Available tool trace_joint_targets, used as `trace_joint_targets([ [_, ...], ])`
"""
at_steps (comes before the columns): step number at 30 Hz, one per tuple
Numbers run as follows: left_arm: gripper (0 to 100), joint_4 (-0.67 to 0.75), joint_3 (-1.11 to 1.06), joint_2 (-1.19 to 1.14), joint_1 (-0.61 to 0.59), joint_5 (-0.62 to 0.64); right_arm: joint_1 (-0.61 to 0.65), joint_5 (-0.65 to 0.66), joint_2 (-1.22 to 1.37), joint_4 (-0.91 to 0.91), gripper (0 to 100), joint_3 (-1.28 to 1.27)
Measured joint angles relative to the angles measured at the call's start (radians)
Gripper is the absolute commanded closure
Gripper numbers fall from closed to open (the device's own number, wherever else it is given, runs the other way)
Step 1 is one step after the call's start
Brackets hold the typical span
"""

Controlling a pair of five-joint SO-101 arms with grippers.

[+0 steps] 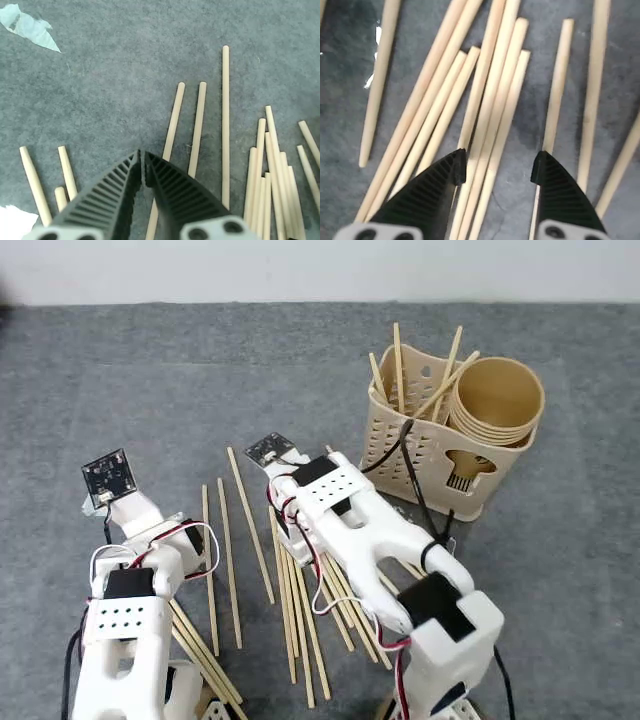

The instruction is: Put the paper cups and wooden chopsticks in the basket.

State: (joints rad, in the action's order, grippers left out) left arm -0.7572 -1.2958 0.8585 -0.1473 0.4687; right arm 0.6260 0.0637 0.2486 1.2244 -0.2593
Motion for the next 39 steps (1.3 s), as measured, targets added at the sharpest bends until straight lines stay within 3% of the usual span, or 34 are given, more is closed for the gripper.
trace_joint_targets([
  [3, 99, 0.000, 0.000, 0.000, 0.002, 0.000, 0.002, -0.006, 0.034, -0.008, 77.5, 0.005],
  [11, 99, 0.000, 0.000, 0.000, 0.000, 0.000, 0.003, -0.009, 0.074, -0.006, 99.1, 0.034],
  [24, 99, 0.000, 0.000, 0.000, 0.000, 0.000, -0.003, -0.009, 0.015, 0.015, 99.1, 0.023],
  [34, 99, 0.000, 0.000, 0.000, 0.000, 0.000, -0.084, 0.063, -0.311, 0.084, 99.1, 0.025],
  [39, 99, 0.000, 0.000, 0.000, 0.000, 0.000, -0.137, 0.072, -0.413, 0.180, 99.1, 0.189],
])
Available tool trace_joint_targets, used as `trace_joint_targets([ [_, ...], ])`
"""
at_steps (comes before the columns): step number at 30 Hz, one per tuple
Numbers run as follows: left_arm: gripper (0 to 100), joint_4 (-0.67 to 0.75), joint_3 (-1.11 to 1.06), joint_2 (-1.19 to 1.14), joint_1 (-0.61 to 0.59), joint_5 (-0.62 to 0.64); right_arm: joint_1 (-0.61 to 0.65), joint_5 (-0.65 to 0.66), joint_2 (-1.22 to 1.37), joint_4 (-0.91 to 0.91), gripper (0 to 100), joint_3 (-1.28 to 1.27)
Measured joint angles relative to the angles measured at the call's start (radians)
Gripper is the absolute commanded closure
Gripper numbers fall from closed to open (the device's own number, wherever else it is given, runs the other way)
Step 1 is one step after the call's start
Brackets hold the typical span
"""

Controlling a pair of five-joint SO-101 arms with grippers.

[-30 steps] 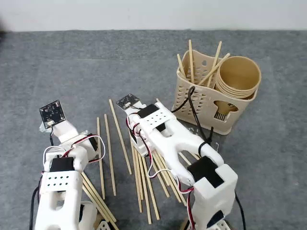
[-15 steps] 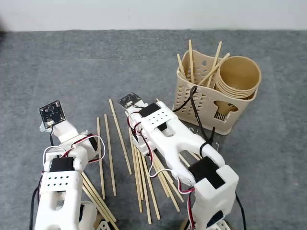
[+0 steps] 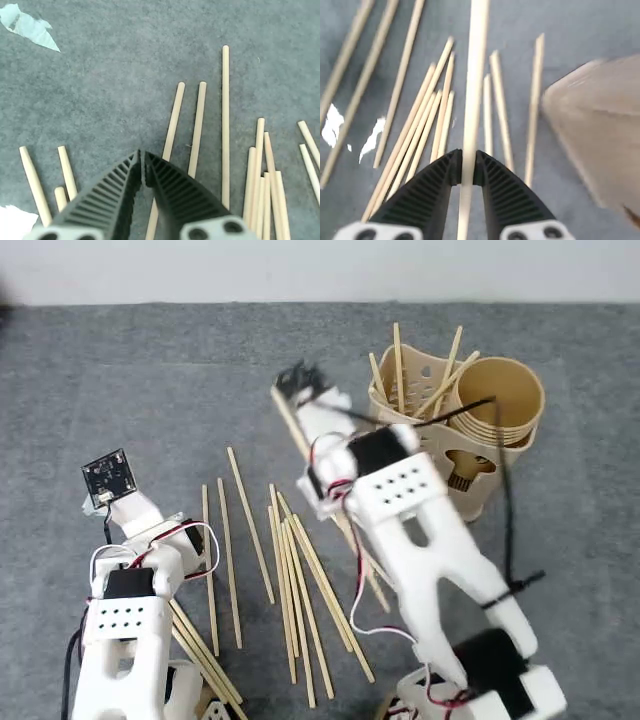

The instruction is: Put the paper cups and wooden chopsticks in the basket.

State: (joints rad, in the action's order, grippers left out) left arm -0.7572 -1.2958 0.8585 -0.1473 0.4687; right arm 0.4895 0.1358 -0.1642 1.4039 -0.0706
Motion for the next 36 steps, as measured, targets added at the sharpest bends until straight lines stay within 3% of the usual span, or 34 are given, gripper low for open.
trace_joint_targets([
  [7, 99, 0.000, 0.000, 0.000, 0.000, 0.000, -0.060, 0.000, -0.009, 0.117, 99.1, 0.433],
  [14, 99, 0.000, 0.000, 0.000, 0.000, 0.000, -0.124, 0.000, -0.015, 0.011, 99.1, 0.677],
  [22, 99, 0.000, 0.000, 0.000, 0.000, 0.000, -0.236, 0.000, -0.017, -0.253, 99.1, 0.694],
  [28, 99, 0.000, 0.000, 0.000, 0.000, 0.000, -0.288, 0.000, -0.017, -0.285, 99.1, 0.677],
  [36, 99, 0.000, 0.000, 0.000, 0.000, 0.000, -0.364, -0.037, -0.043, -0.459, 99.1, 0.379],
])
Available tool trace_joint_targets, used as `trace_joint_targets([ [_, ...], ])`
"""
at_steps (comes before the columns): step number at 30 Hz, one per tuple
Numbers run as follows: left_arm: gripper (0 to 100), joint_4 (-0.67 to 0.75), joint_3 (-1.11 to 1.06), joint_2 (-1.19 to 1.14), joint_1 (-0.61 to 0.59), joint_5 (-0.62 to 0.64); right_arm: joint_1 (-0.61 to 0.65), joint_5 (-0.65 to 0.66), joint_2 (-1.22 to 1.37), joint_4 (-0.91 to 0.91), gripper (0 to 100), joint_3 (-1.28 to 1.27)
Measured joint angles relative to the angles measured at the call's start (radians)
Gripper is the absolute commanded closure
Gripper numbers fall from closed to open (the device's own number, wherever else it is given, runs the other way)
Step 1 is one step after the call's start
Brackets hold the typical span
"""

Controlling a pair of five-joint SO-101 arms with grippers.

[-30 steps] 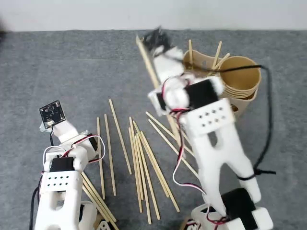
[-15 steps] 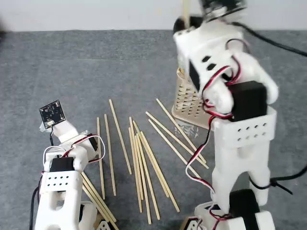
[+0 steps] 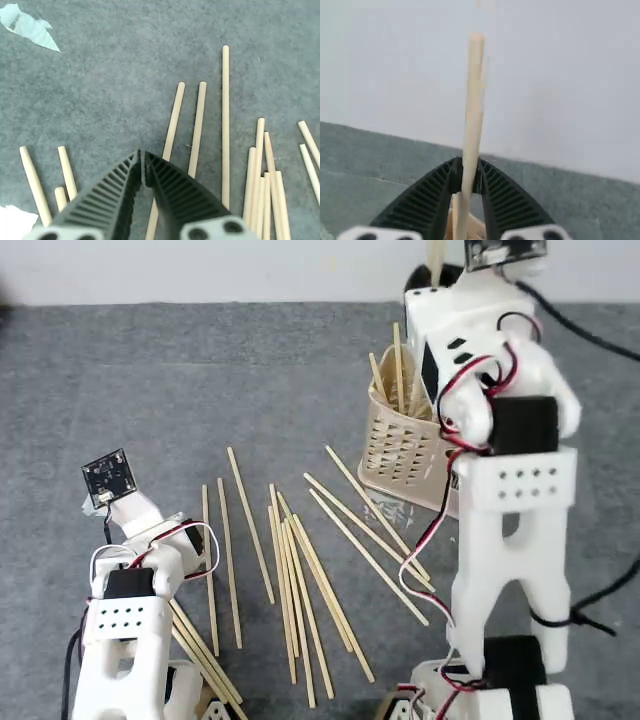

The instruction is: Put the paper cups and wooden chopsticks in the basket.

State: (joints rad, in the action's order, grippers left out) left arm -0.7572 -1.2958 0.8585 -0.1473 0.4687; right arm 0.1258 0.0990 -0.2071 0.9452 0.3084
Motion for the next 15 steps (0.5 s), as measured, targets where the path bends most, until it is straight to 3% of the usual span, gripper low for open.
trace_joint_targets([
  [9, 99, 0.000, 0.000, 0.000, 0.000, 0.000, -0.003, -0.003, -0.232, -0.434, 99.1, -0.555],
  [15, 99, 0.000, 0.000, 0.000, 0.002, 0.000, -0.003, -0.003, -0.299, -0.575, 95.3, -0.804],
])
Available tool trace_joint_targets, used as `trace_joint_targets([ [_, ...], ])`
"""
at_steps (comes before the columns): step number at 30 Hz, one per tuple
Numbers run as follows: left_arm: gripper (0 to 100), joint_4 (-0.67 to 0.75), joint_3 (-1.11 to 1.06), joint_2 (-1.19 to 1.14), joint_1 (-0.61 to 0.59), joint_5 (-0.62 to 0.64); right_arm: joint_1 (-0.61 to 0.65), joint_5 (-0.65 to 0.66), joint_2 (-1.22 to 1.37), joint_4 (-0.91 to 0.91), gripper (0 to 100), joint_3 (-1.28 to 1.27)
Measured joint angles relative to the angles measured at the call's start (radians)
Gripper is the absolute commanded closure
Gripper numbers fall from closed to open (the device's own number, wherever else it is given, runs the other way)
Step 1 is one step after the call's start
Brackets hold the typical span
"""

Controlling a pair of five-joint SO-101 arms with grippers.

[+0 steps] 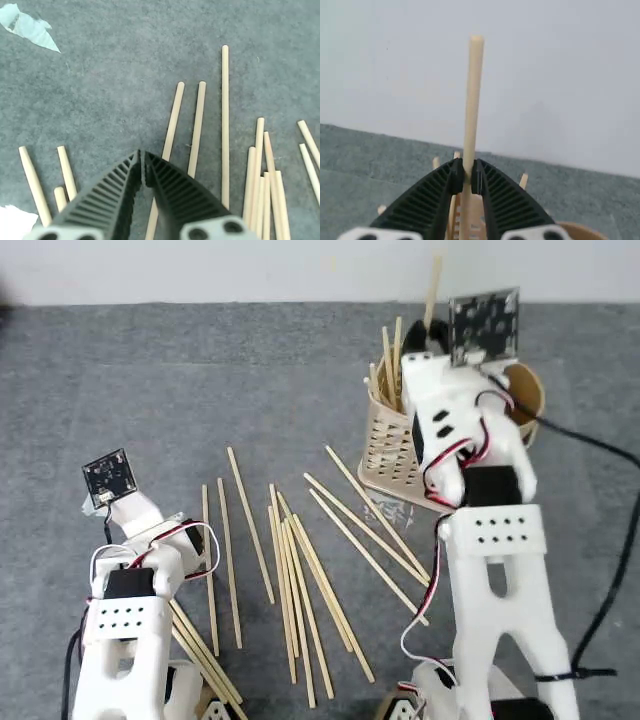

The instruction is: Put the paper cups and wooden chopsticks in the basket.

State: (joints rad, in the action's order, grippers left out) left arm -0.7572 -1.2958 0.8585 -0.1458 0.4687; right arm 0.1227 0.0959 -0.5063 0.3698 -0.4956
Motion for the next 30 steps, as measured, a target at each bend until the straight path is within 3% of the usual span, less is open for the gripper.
trace_joint_targets([
  [4, 99, 0.000, 0.000, 0.000, -0.002, 0.000, 0.000, 0.000, -0.040, 0.000, 82.1, -0.015],
  [6, 99, 0.000, 0.000, 0.000, 0.000, 0.000, 0.000, 0.000, -0.068, 0.018, 80.5, -0.015],
  [14, 99, 0.000, 0.000, 0.000, -0.002, 0.000, 0.035, 0.000, -0.186, 0.336, 99.6, 0.018],
  [17, 99, -0.003, 0.000, 0.000, 0.000, 0.000, 0.075, -0.002, -0.235, 0.505, 98.2, 0.020],
  [23, 99, -0.230, 0.146, 0.000, 0.000, -0.005, 0.161, -0.021, -0.301, 0.867, 99.0, 0.020],
  [27, 99, -0.420, 0.301, 0.000, -0.002, -0.041, 0.169, -0.135, -0.348, 0.919, 99.0, -0.058],
  [30, 99, -0.473, 0.351, 0.000, -0.002, -0.072, 0.172, -0.238, -0.387, 0.919, 98.9, -0.155],
])
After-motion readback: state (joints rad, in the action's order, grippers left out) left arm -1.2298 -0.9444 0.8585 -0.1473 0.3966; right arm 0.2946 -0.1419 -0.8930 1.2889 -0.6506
